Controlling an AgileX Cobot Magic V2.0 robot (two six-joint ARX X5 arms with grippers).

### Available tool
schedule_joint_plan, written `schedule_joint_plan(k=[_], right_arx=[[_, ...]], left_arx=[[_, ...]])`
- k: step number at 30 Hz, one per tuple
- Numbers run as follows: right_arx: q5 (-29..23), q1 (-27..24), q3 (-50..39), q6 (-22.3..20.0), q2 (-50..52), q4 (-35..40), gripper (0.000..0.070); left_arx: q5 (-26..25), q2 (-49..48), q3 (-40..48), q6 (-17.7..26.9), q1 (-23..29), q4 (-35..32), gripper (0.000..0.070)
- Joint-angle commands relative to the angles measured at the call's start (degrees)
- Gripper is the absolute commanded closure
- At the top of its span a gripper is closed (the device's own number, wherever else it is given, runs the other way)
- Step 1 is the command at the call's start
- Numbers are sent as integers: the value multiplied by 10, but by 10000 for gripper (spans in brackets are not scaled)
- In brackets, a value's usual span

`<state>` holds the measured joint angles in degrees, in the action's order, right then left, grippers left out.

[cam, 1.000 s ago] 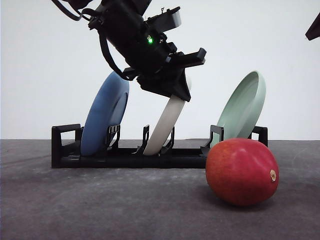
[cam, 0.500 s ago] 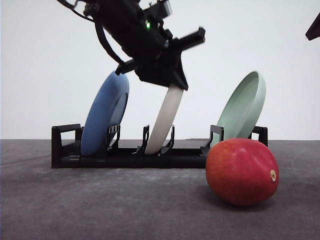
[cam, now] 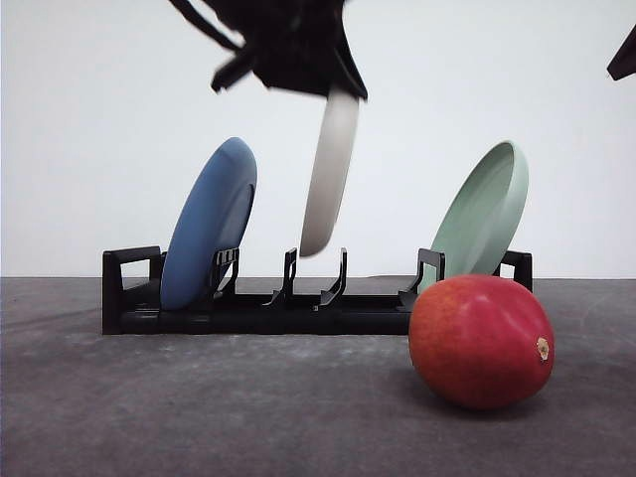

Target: Place pomegranate in white plate

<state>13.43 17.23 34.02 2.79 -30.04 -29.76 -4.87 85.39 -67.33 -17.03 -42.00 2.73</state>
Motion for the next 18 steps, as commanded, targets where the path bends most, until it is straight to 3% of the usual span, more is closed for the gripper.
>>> schedule_joint_plan(k=[1,5,9,13,18], right_arx=[[1,3,9,-5,-2,5,387],[1,3,9,-5,-2,5,387],[1,3,9,-5,-2,4,387],[0,3,9,-5,-2,4,387],[0,3,9,-5,-2,2,387]], left_arx=[[-17,-11,-15,-21,-3,6,699],[-43,-49,-10,-54,-5,49,699],[-55,-101,35,-82,-11,42,699],[-55,-180,137,-108,-13,-33,699],[-50,-282,264,-110,-24,-128,698]])
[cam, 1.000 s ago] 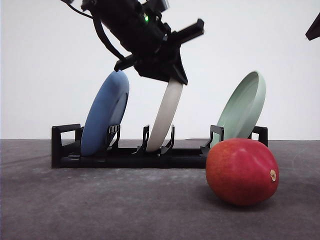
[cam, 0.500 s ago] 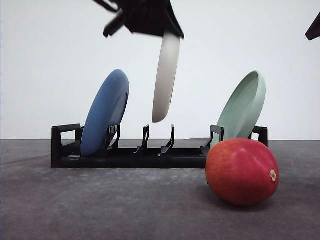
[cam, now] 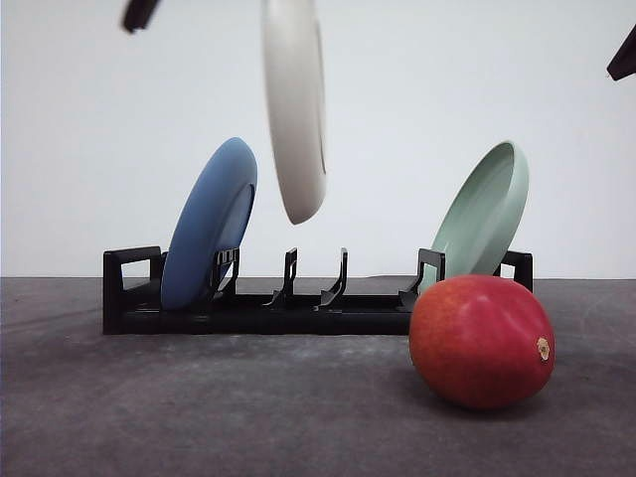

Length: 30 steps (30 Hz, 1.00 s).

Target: Place pomegranate in white plate

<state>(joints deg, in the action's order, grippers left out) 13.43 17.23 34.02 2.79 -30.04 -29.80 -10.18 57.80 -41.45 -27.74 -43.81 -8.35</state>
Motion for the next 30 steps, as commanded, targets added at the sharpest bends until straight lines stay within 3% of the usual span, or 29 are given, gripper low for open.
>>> schedule_joint_plan(k=[1,4,14,23,30], right_arx=[[0,3,9,-5,-2,2,387],[0,3,9,-5,-2,1,387],[0,3,9,-2,-2,-14,387],[0,3,9,-2,-2,-16,387],[0,3,9,-2,-2,-16,387]], left_arx=[[4,-22,21,3,-8,-18,697],[4,-61,50,42,-15,4,698],[25,-52,52,277,-71,197,697],[176,57,47,417,-167,225,697],[267,169,36,452,-216,225,698]])
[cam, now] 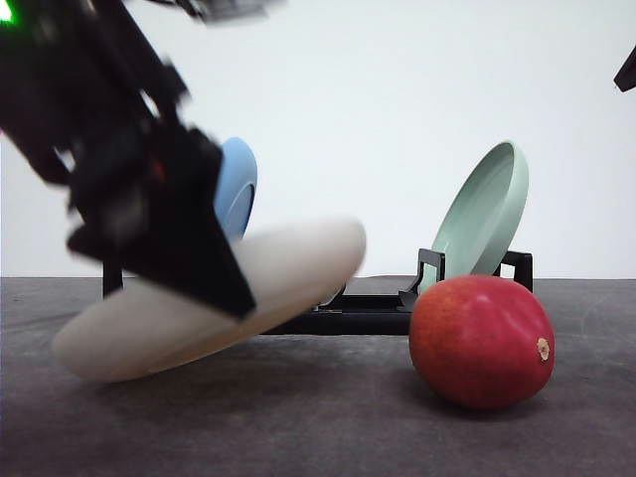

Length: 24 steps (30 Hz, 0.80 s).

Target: Place pomegranate in white plate

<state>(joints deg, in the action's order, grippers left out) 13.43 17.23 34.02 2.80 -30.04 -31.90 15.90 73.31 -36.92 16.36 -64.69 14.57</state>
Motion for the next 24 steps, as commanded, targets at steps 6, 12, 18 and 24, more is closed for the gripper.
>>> schedule_joint_plan(k=[6,12,18,24], right_arx=[[0,3,9,-2,-2,5,387],[0,3,9,-2,-2,5,387],[1,3,9,-2,-2,5,387],[1,3,9,-2,-2,5,387]], left_arx=[[47,83,-23,12,-26,-4,698],[49,103,-33,12,-35,-8,699],[49,103,-33,9,-36,-6,672],[49,103,-39,7,-39,-4,473]])
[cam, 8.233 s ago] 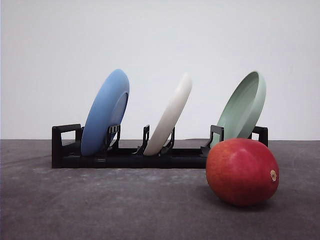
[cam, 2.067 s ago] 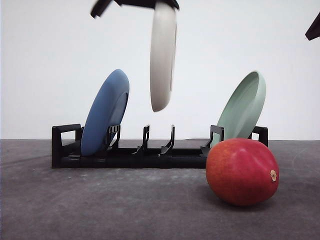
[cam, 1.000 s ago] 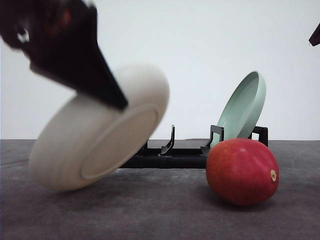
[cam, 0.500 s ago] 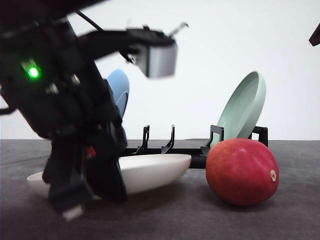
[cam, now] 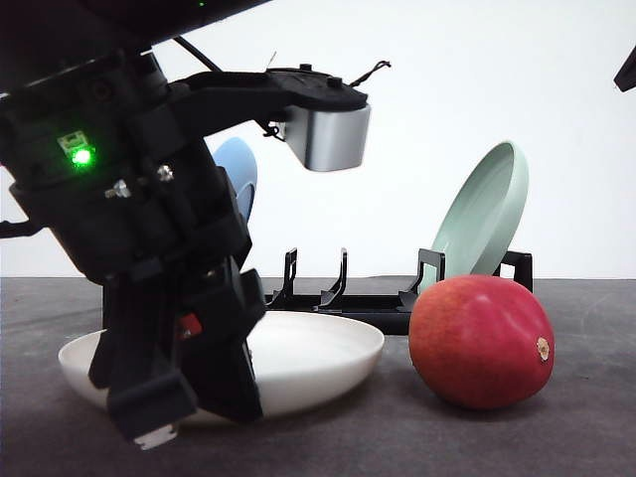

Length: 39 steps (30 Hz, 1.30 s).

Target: Place pomegranate in white plate

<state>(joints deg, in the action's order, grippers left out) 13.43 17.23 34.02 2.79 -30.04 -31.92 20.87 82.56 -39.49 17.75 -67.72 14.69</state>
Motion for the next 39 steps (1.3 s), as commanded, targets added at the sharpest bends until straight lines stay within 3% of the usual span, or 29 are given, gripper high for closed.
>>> schedule_joint_plan(k=[1,5,9,14,18,21,32,39], right_arx=[[1,3,9,-2,-2,5,387],[1,3,9,-2,-2,5,387],[1,3,9,-2,-2,5,387],[1,3,9,-2,-2,4,385],[0,3,9,0,-2,0,326],[2,3,9,5,-2,-3,282],[21,3,9,15,-5,-32,282],[34,12,9,30,-46,-67,281]], left_arx=[[-1,9,-17,-15,-10,2,424],[-16,2,-47,-68,-7,72,340],[-102,-29,-72,-115,19,132,340],[-219,-97,-74,-186,89,169,340],[-242,-157,-74,-220,166,197,341],[-251,-204,-73,-228,232,209,341],[-309,-361,-68,-211,488,219,345],[-310,-408,-68,-198,570,238,345]])
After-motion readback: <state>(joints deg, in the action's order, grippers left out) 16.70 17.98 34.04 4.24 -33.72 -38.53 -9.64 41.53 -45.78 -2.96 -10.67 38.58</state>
